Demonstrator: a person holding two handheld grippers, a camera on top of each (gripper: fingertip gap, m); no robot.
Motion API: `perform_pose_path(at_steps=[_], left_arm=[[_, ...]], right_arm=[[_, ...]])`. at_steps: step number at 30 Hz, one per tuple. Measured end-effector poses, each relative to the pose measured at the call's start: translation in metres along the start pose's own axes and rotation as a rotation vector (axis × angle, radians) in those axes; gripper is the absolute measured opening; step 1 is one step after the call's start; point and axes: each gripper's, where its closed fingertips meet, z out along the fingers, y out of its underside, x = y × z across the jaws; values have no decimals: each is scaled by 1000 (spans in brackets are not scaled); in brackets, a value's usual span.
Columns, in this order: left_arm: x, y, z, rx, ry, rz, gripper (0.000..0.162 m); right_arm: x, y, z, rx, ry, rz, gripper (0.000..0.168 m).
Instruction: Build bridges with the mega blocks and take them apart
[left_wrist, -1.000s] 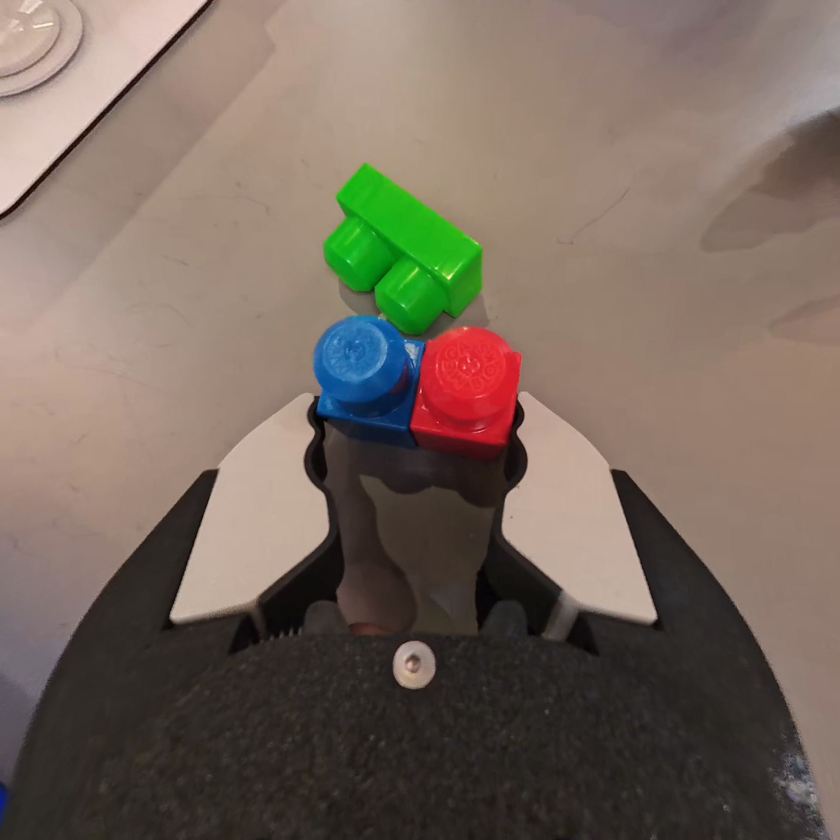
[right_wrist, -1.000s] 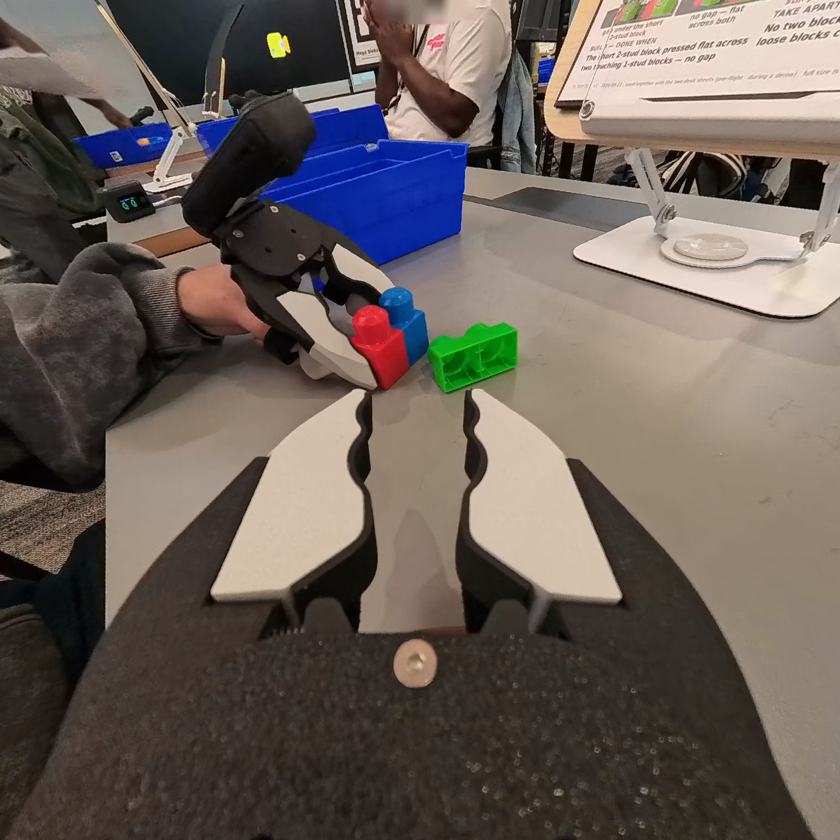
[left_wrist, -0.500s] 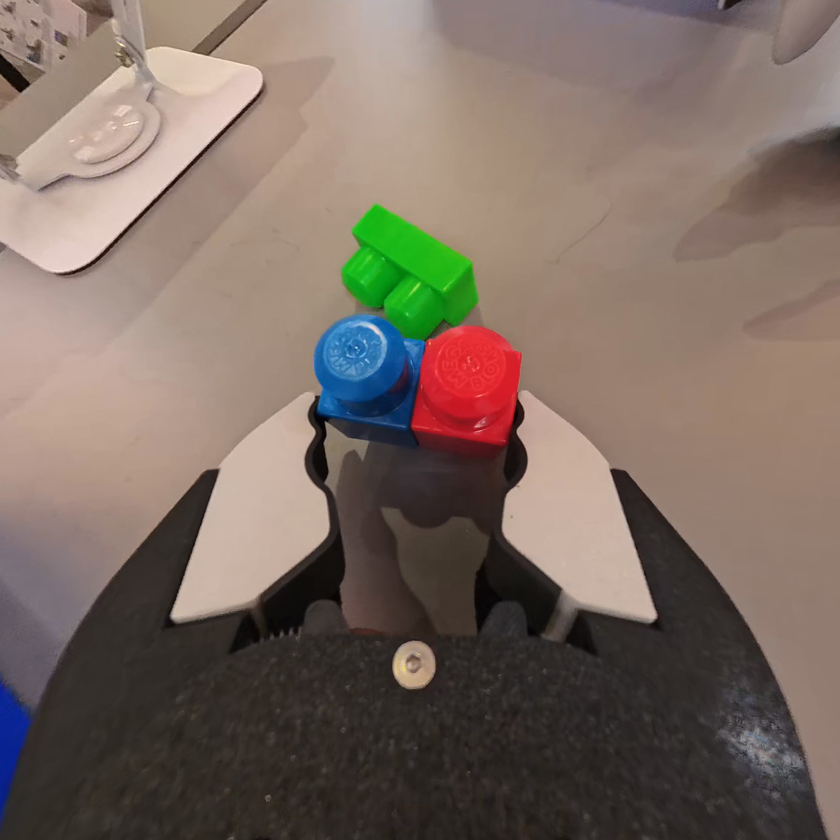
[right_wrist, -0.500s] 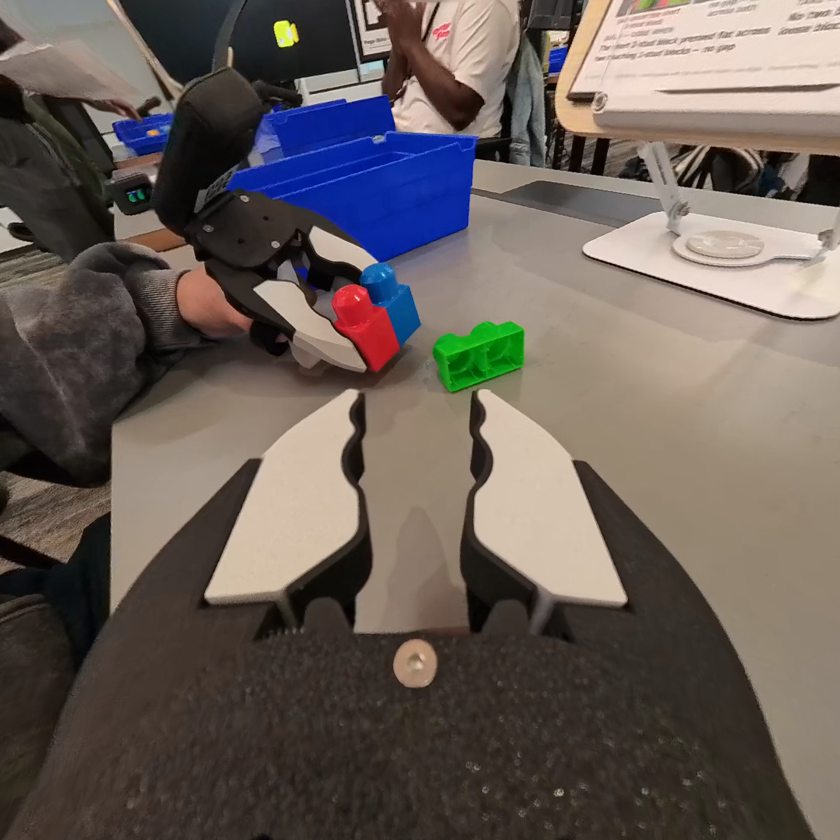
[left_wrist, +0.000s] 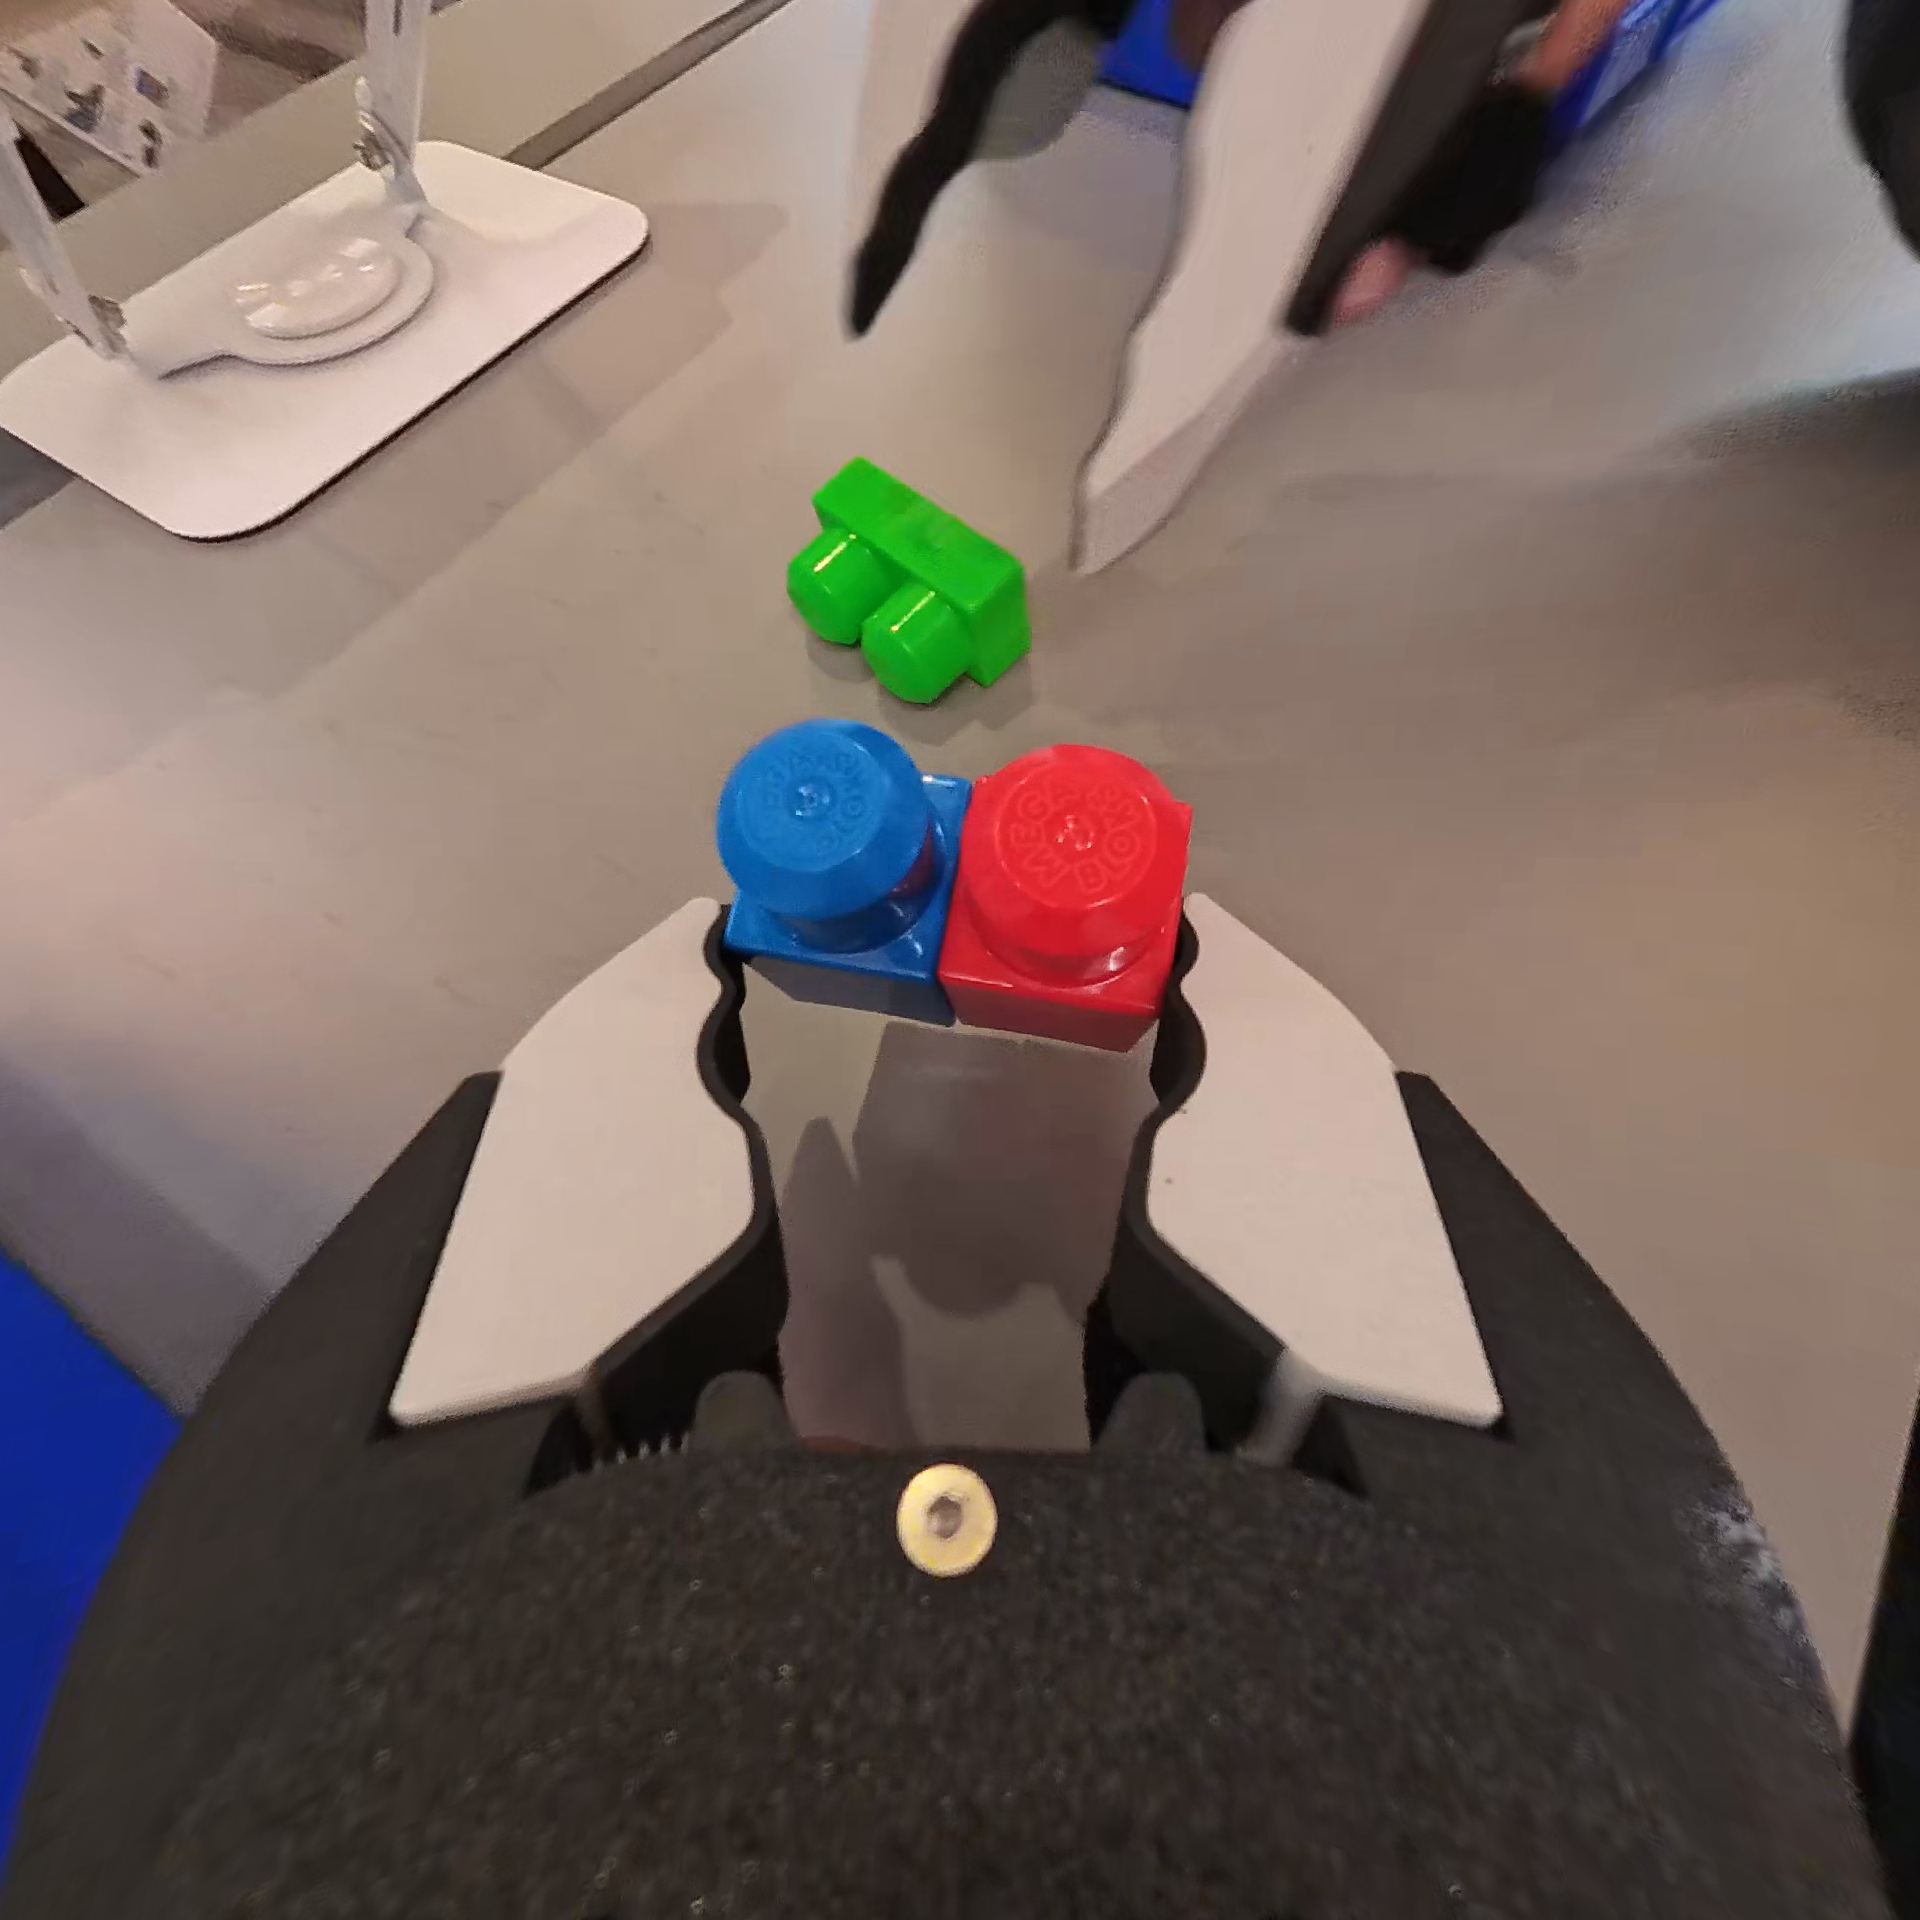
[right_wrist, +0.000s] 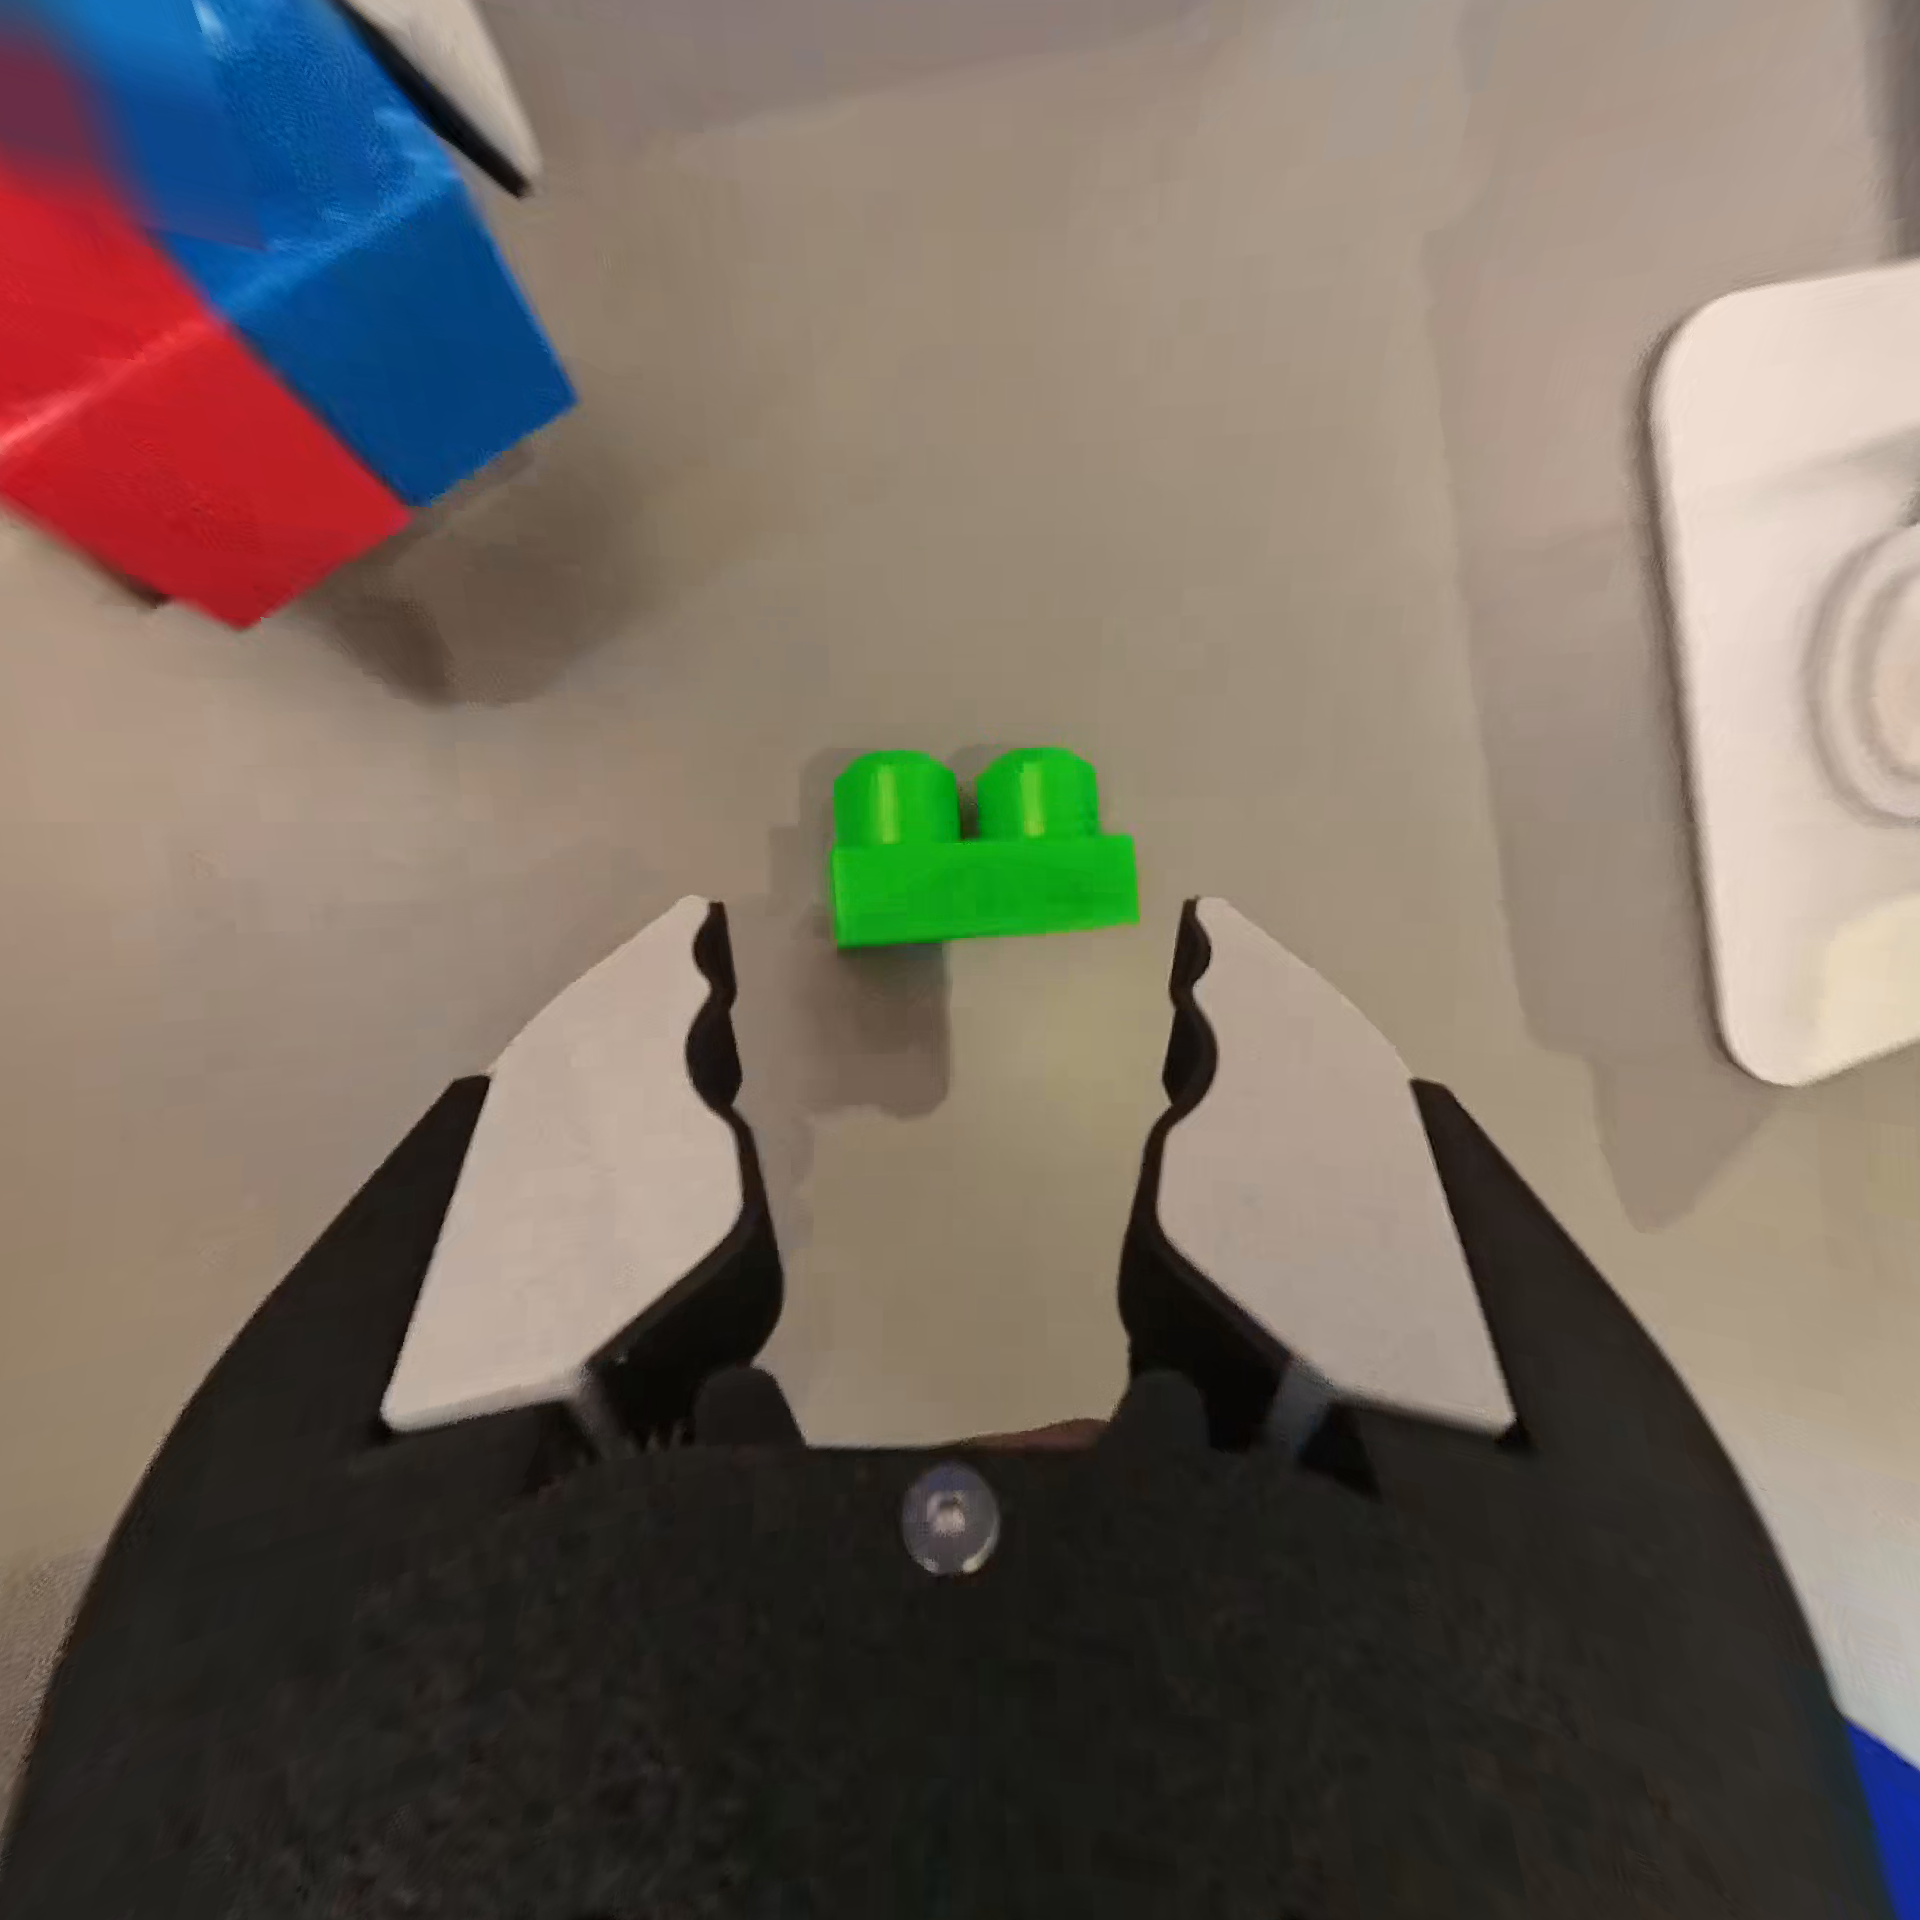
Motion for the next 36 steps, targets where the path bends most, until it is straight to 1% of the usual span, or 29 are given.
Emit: perform_pose_path(at_steps=[2,4,5,7,9,10,12,14,17,18,19,20,23,25,28,32,36], left_arm=[[3,2,0,-4,11,4,76],[6,5,0,-11,25,8,76],[6,5,-1,-8,24,11,76],[7,5,-4,0,39,8,76],[7,3,-5,15,51,2,76],[8,2,-5,21,66,-4,76],[10,-2,-5,39,97,-17,76],[14,-9,-4,65,137,-30,76],[21,-23,2,89,192,-29,76],[24,-30,4,94,206,-27,76],[27,-37,7,98,227,-25,76],[32,-44,9,104,247,-18,76],[43,-63,15,115,275,23,76],[47,-71,19,105,281,43,76],[51,-75,24,83,287,64,76],[55,-84,24,109,327,41,76],[61,-88,22,128,360,38,76]], right_arm=[[4,3,19,-114,-58,-7,82],[5,6,30,-181,-100,0,82],[6,8,33,-205,-106,5,81],[3,14,36,-264,-142,16,74],[1,13,35,-252,-148,13,74],[1,10,33,-220,-146,4,74],[1,-4,18,-74,-141,-3,74],[-7,-29,-12,151,-180,30,74],[-28,-70,-76,565,-304,114,74],[-35,-79,-94,674,-359,143,73],[-42,-84,-106,748,-396,163,74],[-46,-86,-110,786,-412,174,73],[-57,-84,-110,829,-451,202,74],[-55,-77,-106,826,-397,185,73],[-56,-71,-110,838,-362,154,73],[-59,-67,-116,831,-318,103,73],[-64,-63,-115,820,-349,92,74]])
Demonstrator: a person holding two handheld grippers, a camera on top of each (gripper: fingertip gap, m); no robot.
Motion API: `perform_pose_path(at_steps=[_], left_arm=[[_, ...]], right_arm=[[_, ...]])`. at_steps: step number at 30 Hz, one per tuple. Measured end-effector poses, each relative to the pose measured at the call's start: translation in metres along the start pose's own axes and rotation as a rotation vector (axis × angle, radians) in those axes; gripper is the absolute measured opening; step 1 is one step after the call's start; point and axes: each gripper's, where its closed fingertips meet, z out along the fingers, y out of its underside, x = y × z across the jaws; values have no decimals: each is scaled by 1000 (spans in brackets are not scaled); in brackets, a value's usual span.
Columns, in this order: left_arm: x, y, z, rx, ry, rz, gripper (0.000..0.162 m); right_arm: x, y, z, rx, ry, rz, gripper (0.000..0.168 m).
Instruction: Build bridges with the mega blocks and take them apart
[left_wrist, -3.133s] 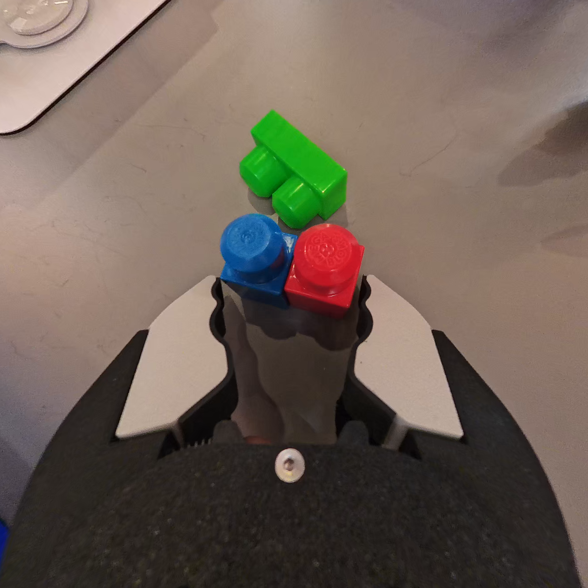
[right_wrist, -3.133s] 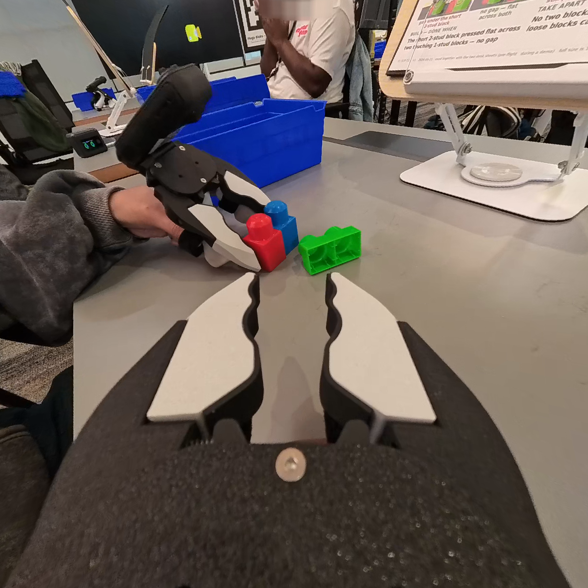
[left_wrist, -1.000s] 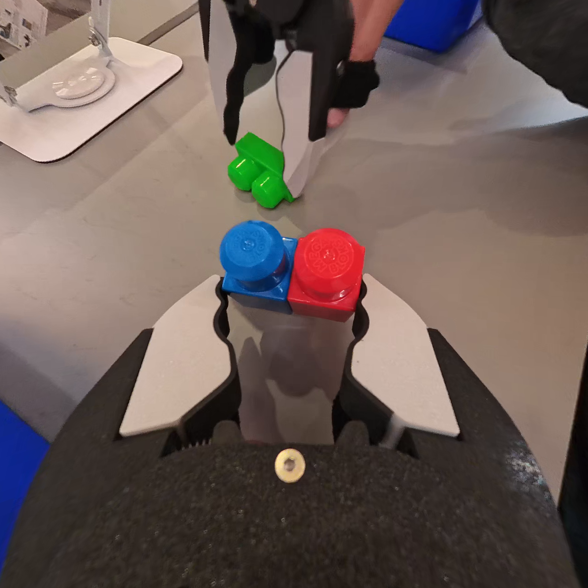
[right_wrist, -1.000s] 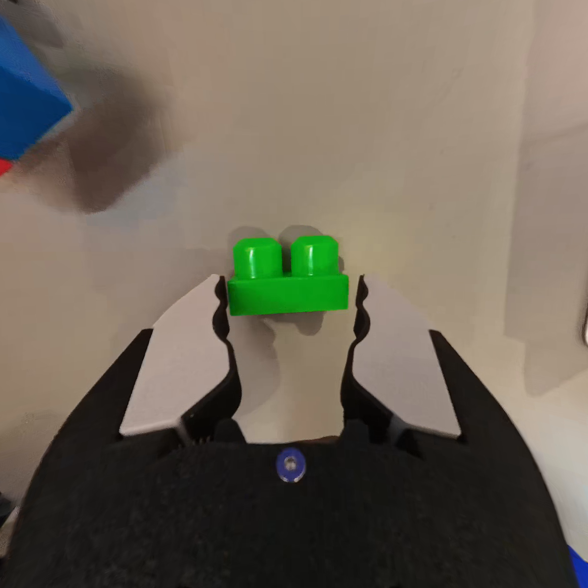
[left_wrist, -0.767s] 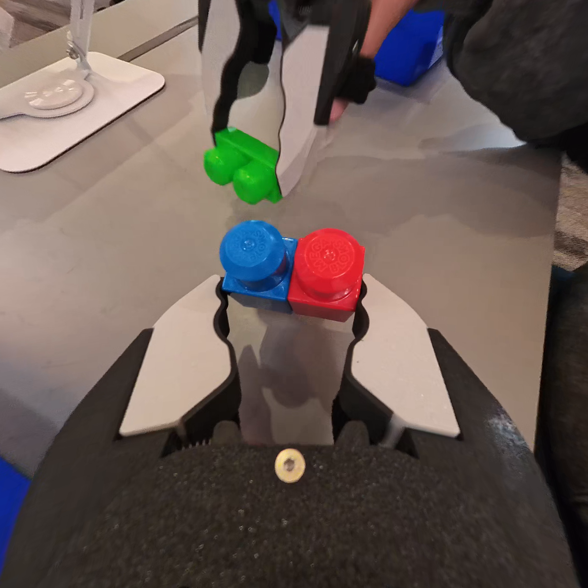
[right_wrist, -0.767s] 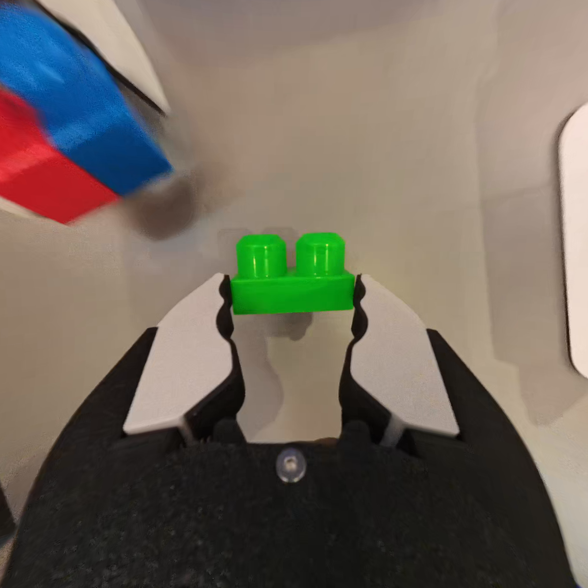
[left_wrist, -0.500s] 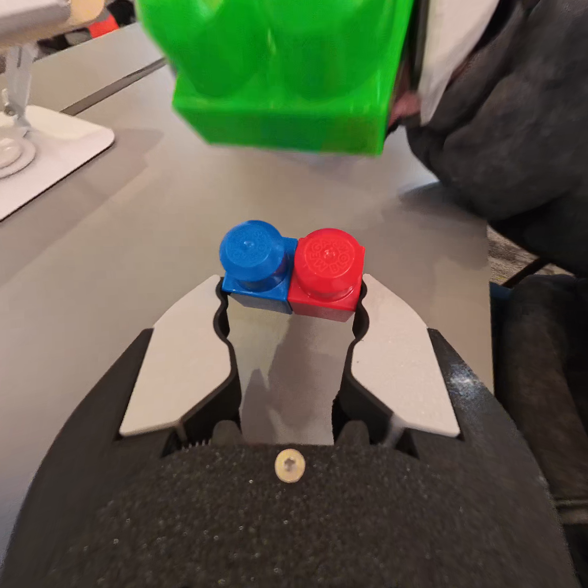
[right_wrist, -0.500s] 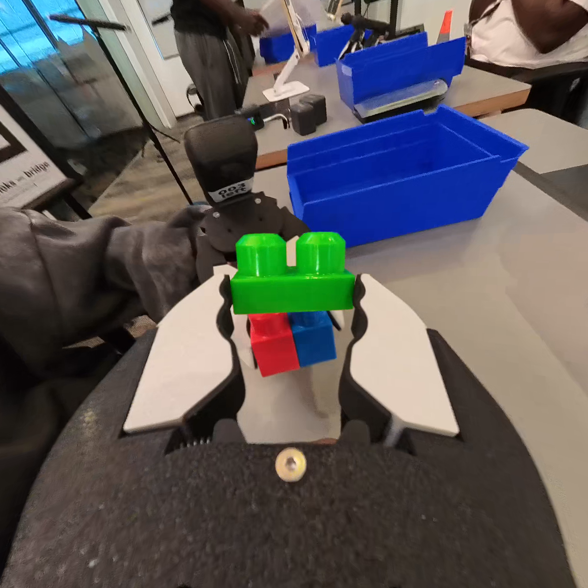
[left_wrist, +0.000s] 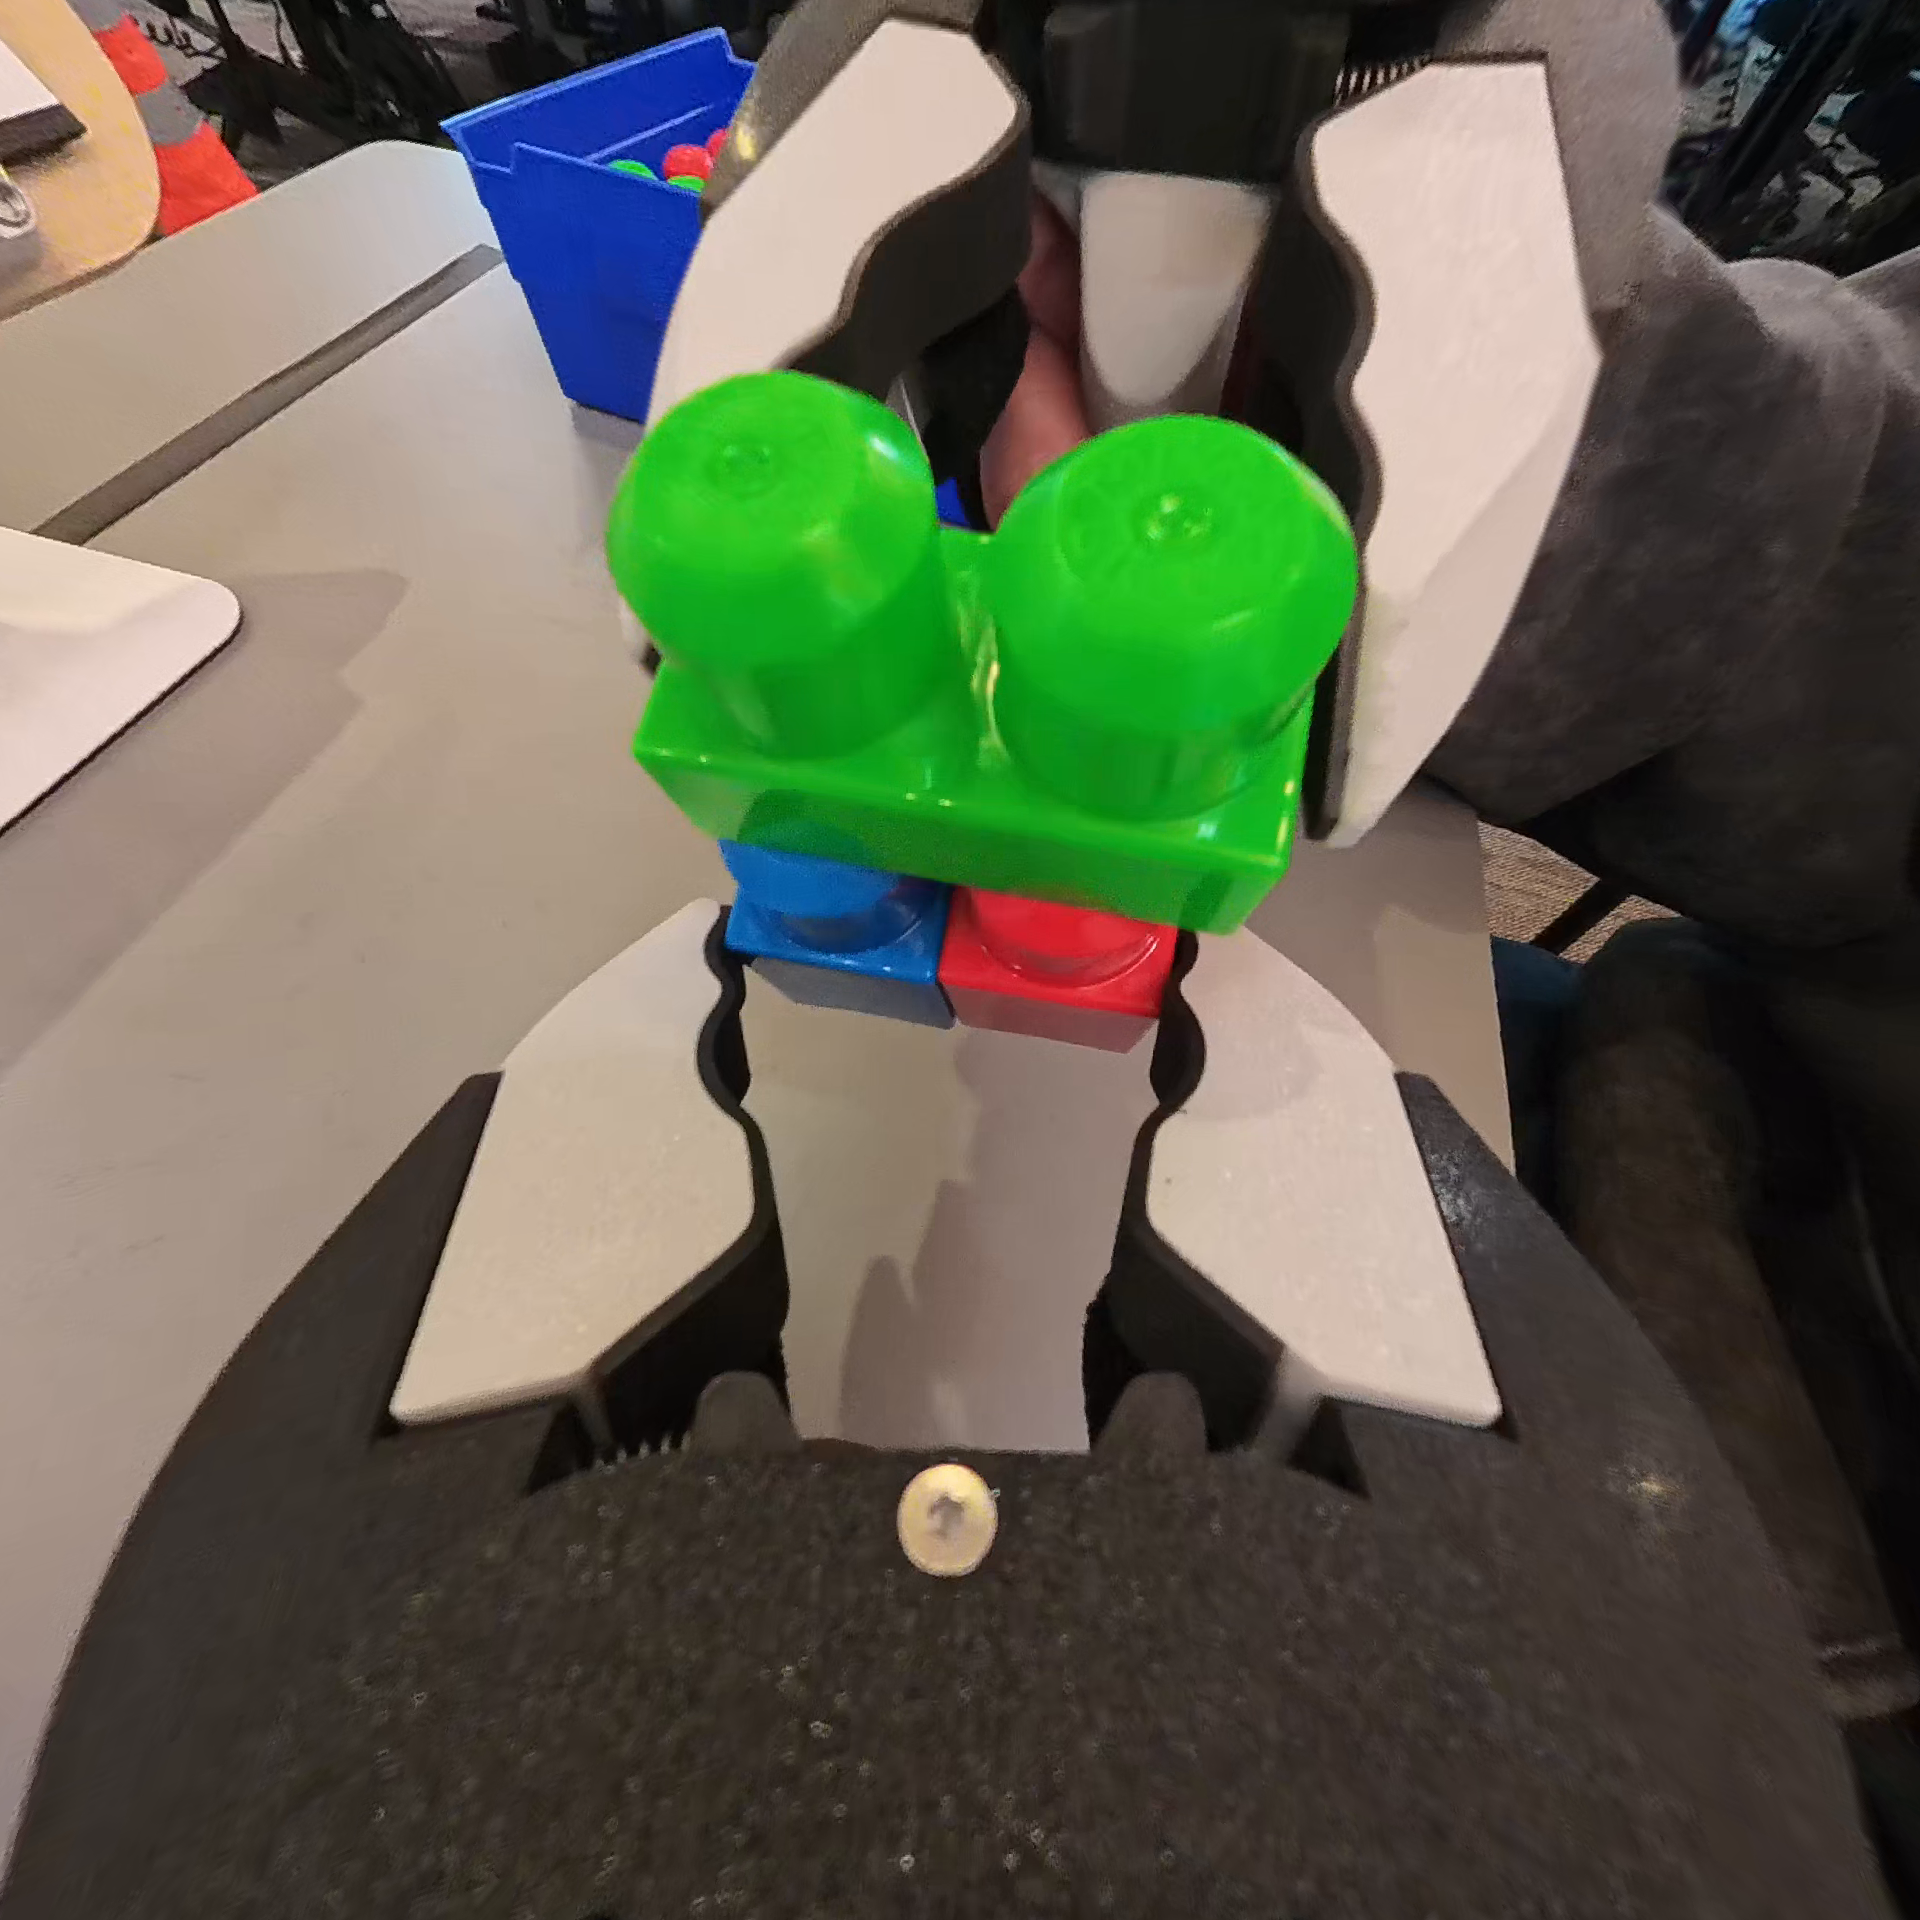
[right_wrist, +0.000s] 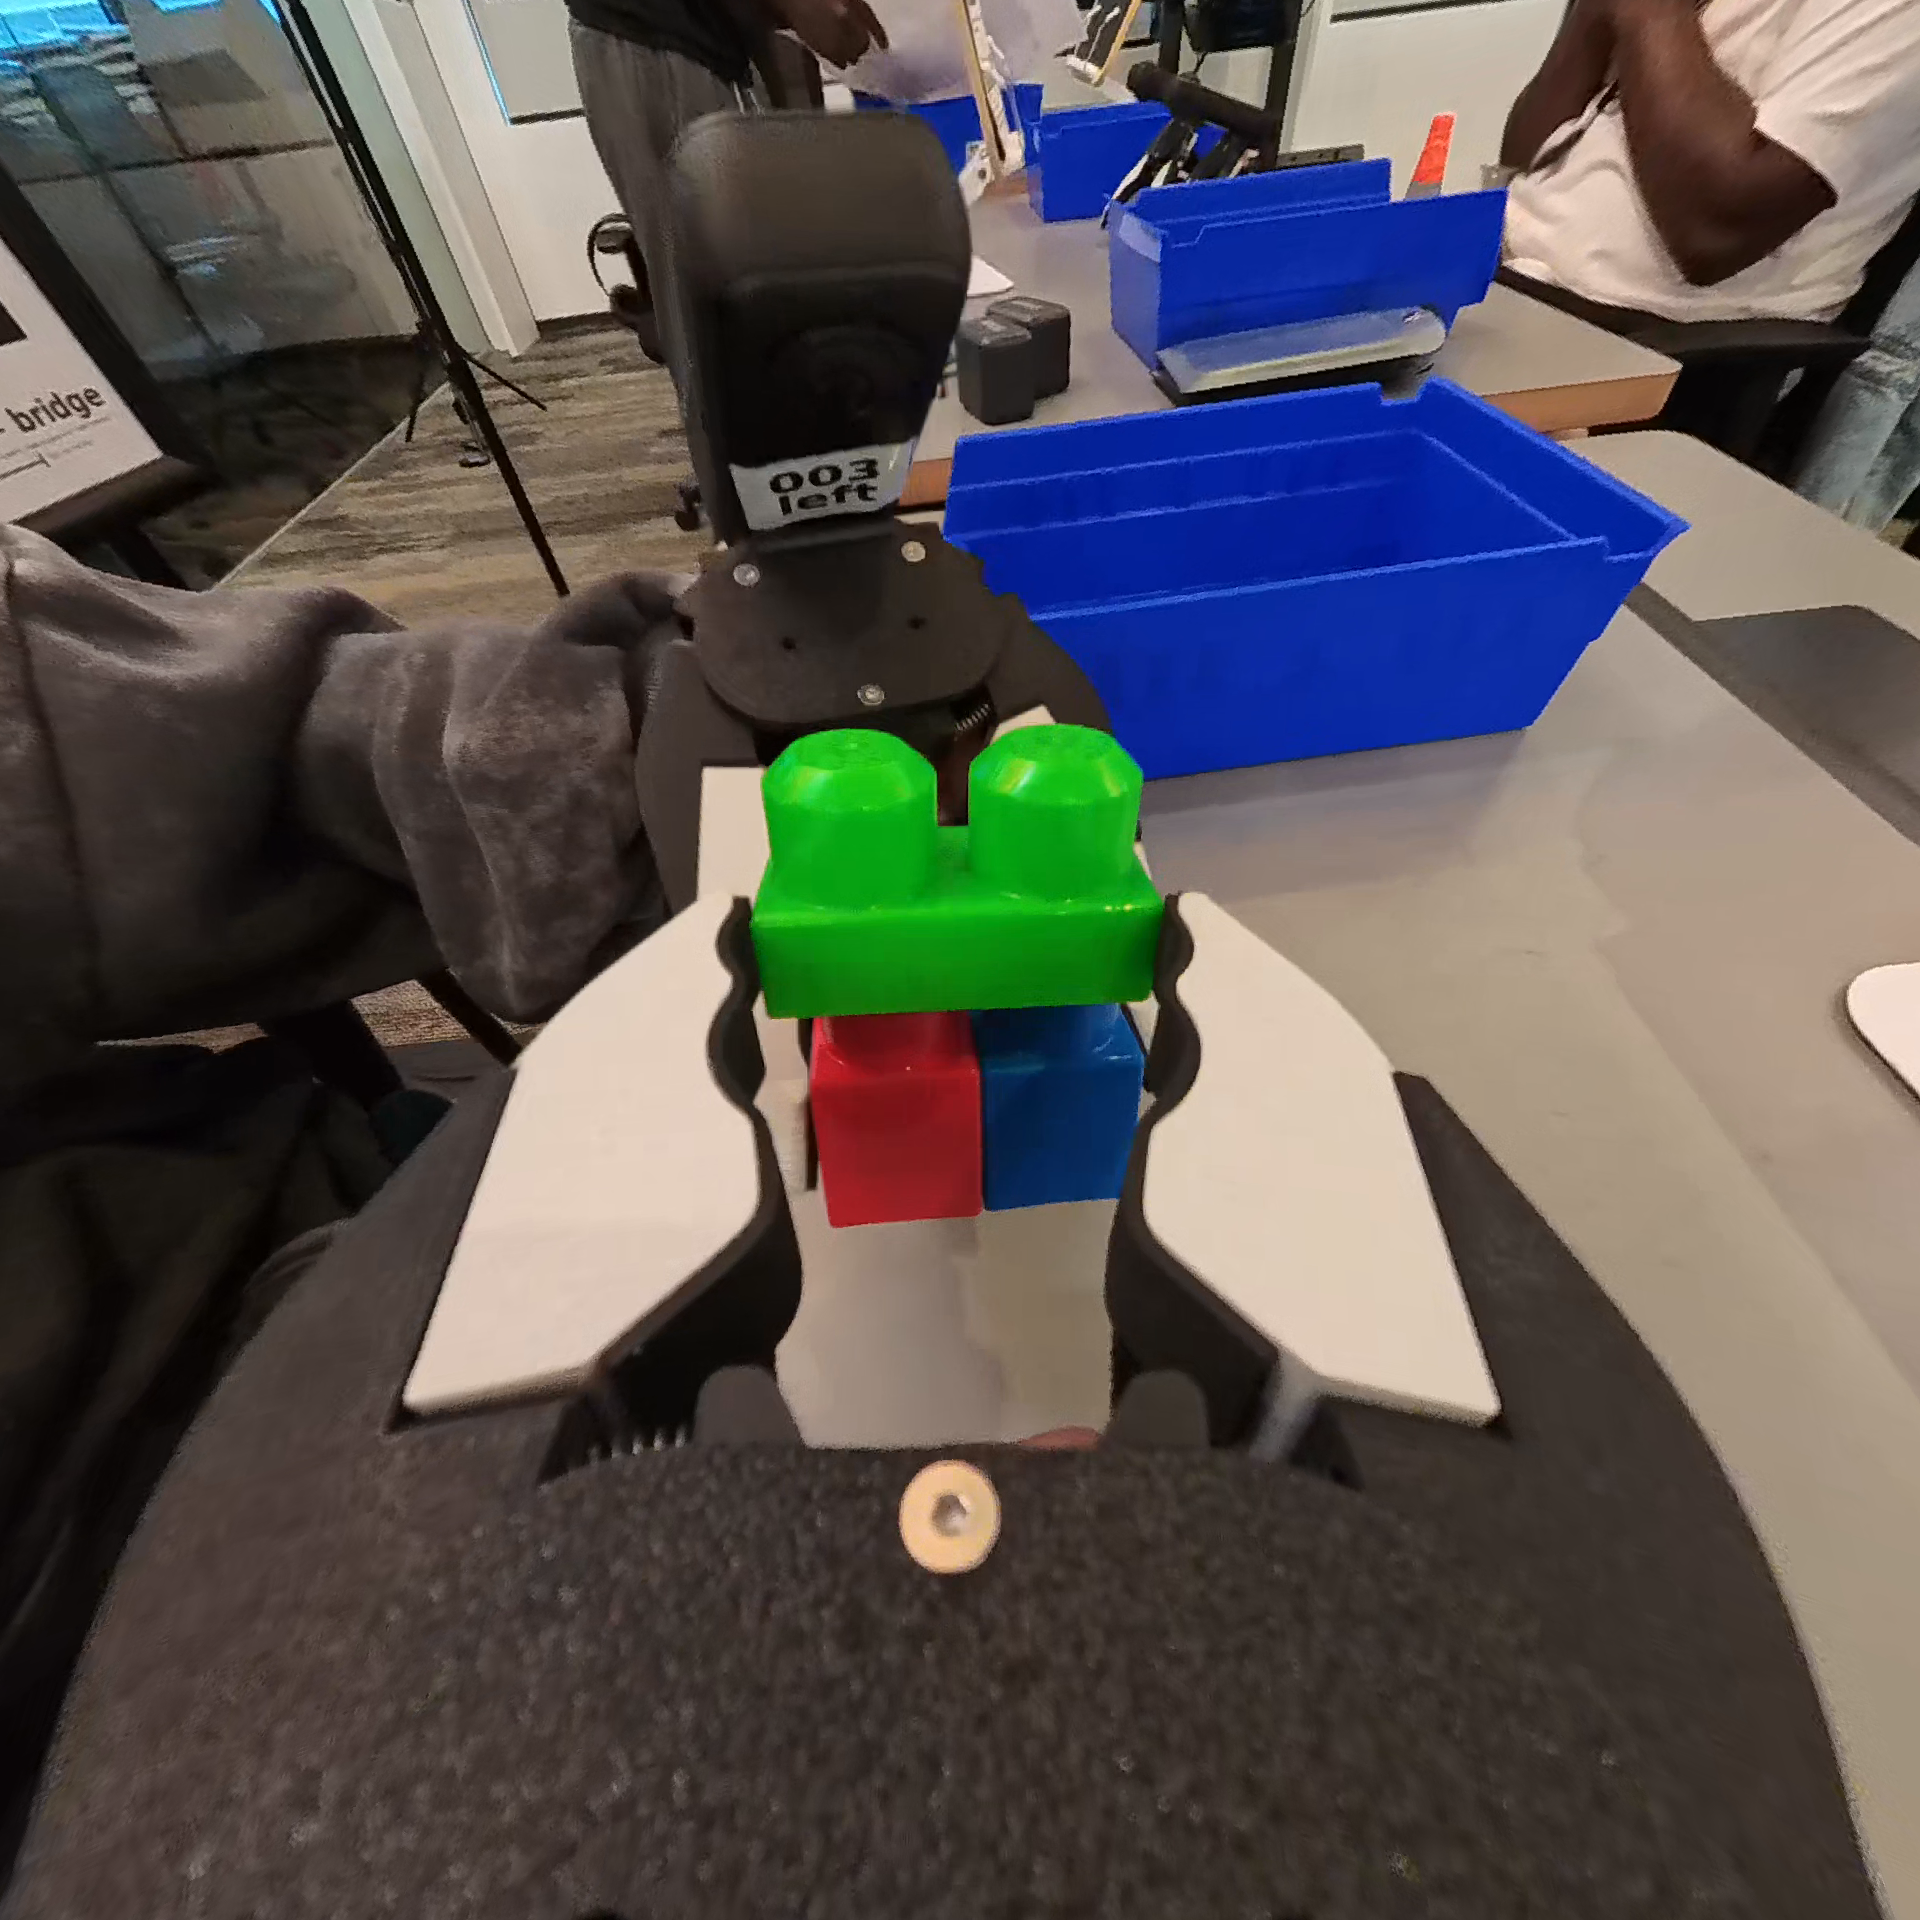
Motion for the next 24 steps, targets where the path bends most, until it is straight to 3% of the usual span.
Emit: perform_pose_path(at_steps=[16,22,24], left_arm=[[2,20,5,-166,-51,77,76],[3,17,9,-135,-45,73,76],[0,14,8,-132,-81,98,76]], right_arm=[[0,42,2,-251,-50,-14,73],[-1,39,-1,-223,-17,-22,73],[-2,34,-5,-199,-2,-13,90]])
